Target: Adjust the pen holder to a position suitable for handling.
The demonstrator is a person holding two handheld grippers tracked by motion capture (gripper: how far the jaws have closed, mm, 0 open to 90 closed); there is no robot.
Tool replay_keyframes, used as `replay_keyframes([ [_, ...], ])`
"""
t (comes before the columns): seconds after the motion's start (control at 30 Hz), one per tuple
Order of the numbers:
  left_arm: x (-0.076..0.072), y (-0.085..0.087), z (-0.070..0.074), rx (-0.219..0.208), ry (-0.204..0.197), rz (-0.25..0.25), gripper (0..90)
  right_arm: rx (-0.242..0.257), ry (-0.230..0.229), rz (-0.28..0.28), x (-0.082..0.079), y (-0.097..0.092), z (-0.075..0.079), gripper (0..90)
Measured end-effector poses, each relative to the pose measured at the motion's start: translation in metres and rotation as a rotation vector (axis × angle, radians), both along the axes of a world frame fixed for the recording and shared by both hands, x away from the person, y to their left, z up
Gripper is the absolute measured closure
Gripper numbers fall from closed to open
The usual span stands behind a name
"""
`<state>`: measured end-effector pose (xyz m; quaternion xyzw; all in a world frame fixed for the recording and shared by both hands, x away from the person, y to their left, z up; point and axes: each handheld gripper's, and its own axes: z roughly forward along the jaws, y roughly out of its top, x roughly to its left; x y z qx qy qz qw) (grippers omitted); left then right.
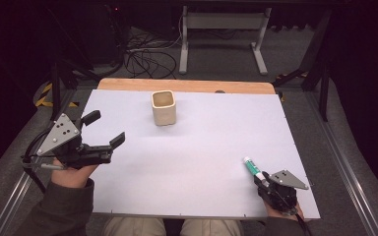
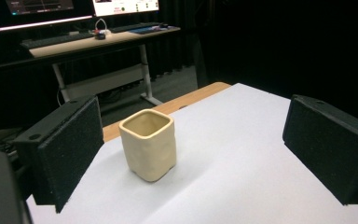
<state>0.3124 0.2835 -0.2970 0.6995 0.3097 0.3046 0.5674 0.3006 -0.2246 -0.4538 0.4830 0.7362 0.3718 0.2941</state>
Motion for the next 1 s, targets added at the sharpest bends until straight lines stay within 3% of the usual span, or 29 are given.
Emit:
replay_keyframes([
  [0.17,0.001,0.000,-0.002,0.000,0.004,-0.004,5.7,0.014,-0.051,0.008,0.002,0.004,0.008,65.6],
  [0.73,-0.002,0.002,-0.007,0.003,0.015,-0.004,6.1,0.042,-0.094,0.048,0.014,0.011,0.025,65.8],
  [1.0,-0.001,-0.001,-0.009,0.010,0.020,-0.009,6.2,0.036,-0.132,0.101,0.026,0.025,0.044,65.8],
])
